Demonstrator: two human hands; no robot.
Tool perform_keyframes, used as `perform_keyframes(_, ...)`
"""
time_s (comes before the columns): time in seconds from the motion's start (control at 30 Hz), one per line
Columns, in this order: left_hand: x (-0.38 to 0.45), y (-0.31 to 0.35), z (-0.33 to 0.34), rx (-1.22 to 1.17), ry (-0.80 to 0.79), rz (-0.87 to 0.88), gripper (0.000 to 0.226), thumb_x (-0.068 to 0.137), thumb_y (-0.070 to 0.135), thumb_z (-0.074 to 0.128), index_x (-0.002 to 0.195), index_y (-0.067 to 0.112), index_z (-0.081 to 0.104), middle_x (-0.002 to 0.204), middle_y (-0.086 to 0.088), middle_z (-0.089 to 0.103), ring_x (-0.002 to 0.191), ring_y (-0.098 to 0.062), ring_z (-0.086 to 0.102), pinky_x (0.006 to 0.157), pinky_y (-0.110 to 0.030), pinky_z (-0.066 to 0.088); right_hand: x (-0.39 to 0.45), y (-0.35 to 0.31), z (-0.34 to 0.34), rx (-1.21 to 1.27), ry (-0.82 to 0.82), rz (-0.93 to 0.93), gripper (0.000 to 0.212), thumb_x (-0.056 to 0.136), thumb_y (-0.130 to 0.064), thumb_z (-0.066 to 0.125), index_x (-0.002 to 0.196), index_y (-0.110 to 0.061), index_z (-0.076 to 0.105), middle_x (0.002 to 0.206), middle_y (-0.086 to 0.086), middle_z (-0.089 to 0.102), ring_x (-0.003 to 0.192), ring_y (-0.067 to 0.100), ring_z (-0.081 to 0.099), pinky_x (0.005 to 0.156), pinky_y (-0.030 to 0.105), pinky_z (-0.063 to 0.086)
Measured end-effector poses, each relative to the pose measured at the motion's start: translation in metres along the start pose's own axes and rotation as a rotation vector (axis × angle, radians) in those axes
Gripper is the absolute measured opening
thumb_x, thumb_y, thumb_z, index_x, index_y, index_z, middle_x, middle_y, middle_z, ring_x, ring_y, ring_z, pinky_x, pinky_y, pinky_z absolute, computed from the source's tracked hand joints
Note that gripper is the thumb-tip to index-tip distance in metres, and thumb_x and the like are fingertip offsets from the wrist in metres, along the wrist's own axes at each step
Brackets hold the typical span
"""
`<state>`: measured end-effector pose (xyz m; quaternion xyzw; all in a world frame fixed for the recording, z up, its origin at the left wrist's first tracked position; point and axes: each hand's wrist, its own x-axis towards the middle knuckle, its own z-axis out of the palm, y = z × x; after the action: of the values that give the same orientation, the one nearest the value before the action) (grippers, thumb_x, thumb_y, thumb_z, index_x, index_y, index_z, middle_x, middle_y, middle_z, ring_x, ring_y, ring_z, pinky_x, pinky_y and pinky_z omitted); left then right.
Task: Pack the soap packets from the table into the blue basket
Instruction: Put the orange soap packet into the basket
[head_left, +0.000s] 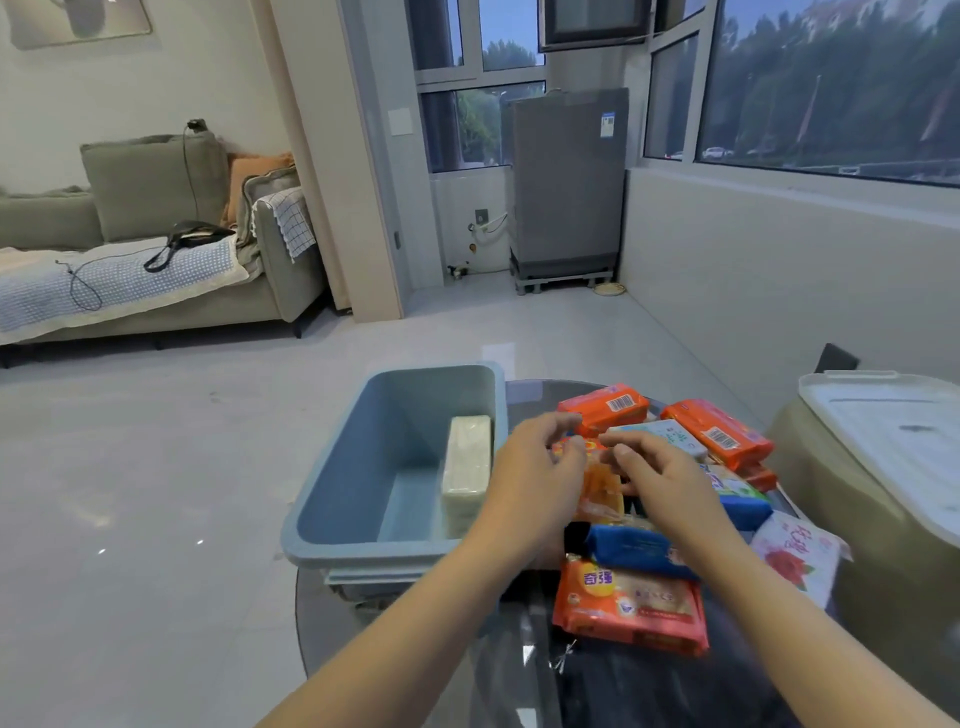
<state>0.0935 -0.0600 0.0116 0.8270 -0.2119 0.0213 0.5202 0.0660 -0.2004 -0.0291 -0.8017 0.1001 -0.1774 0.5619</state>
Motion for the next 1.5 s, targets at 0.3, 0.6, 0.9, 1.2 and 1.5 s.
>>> perform_keyframes(0.3,0.020,-0.033,0.053,0.061,-0.018,-0.194,0.034,0.096,0.027,0.044,0.129,0.018,0.050,0.133,-0.002,0.053,0.117,-0.012,0.049,0.103,-0.035,0.042,0.020,0.031,-0.014,-0.169,0.007,0.134,0.029,0.094,-0.025,0.047,0.120,-0.020,0.058,0.096,-0.006,0.065,0.086,0.006,0.060,0.062,0.018,0.050)
perform_keyframes(0.6,0.026,-0.063,0.056,-0.117,0.125,-0.180,0.016,0.087,0.027,0.063,0.101,0.027,0.070,0.096,0.013,0.070,0.092,0.000,0.065,0.070,-0.009,0.051,0.037,0.032,-0.001,-0.312,-0.204,0.123,0.036,0.093,-0.039,0.045,0.128,-0.035,0.050,0.115,-0.007,0.060,0.091,0.005,0.053,0.061,0.014,0.042)
perform_keyframes(0.9,0.018,-0.053,0.054,-0.276,0.226,-0.149,0.016,0.083,0.023,0.068,0.073,0.035,0.069,0.074,0.027,0.070,0.079,0.008,0.065,0.061,-0.008,0.051,0.028,0.029,0.000,-0.236,0.041,0.006,0.017,0.086,-0.033,0.060,0.098,-0.033,0.071,0.090,-0.014,0.066,0.082,0.003,0.059,0.069,0.020,0.051)
perform_keyframes(1.2,-0.007,-0.007,0.050,-0.570,0.115,-0.234,0.014,0.080,0.042,0.067,0.090,0.032,0.067,0.106,0.001,0.068,0.097,-0.015,0.066,0.083,-0.037,0.058,-0.013,-0.004,-0.025,0.033,0.245,-0.079,0.013,0.084,-0.027,0.061,0.090,-0.034,0.070,0.087,-0.017,0.067,0.090,0.009,0.065,0.066,0.027,0.058)
perform_keyframes(1.5,-0.001,0.037,0.007,-0.814,-0.103,-0.385,0.028,0.086,0.029,0.063,0.104,0.008,0.068,0.092,-0.010,0.076,0.081,-0.019,0.073,0.063,-0.030,0.059,-0.033,-0.055,-0.019,0.187,0.338,-0.299,0.015,0.075,-0.034,0.063,0.086,-0.034,0.072,0.079,-0.021,0.072,0.084,0.000,0.066,0.069,0.012,0.052)
